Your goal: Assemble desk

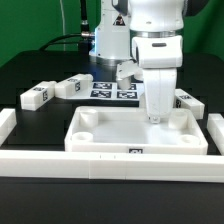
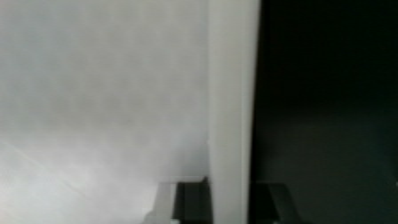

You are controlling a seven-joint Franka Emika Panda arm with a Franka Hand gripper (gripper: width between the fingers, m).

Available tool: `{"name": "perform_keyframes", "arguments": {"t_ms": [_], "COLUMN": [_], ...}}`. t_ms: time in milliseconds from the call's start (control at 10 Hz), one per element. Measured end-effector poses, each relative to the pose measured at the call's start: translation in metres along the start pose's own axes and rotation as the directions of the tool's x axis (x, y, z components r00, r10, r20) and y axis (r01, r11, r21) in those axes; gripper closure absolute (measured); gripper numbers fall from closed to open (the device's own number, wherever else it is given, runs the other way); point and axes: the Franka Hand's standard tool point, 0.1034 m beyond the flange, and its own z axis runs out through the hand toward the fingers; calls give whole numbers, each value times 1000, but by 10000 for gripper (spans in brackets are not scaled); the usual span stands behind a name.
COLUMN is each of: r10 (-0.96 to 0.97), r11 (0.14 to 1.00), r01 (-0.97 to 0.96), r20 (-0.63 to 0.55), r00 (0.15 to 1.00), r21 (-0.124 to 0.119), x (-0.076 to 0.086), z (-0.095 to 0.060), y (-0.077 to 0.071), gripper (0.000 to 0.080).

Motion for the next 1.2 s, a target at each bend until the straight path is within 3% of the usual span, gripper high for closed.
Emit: {"name": "perform_keyframes", "arguments": {"t_ms": [400, 1000, 1200], "r10": [-11, 0, 0], "r11": [1000, 1000, 1000], "r01": [11, 0, 0], "r20": [-8, -7, -7], "r00": [1000, 1000, 1000], "r21": [-2, 3, 3], "x": [16, 17, 16], "z": [0, 1, 1], "y": [13, 15, 15], "gripper": [742, 742, 506]}}
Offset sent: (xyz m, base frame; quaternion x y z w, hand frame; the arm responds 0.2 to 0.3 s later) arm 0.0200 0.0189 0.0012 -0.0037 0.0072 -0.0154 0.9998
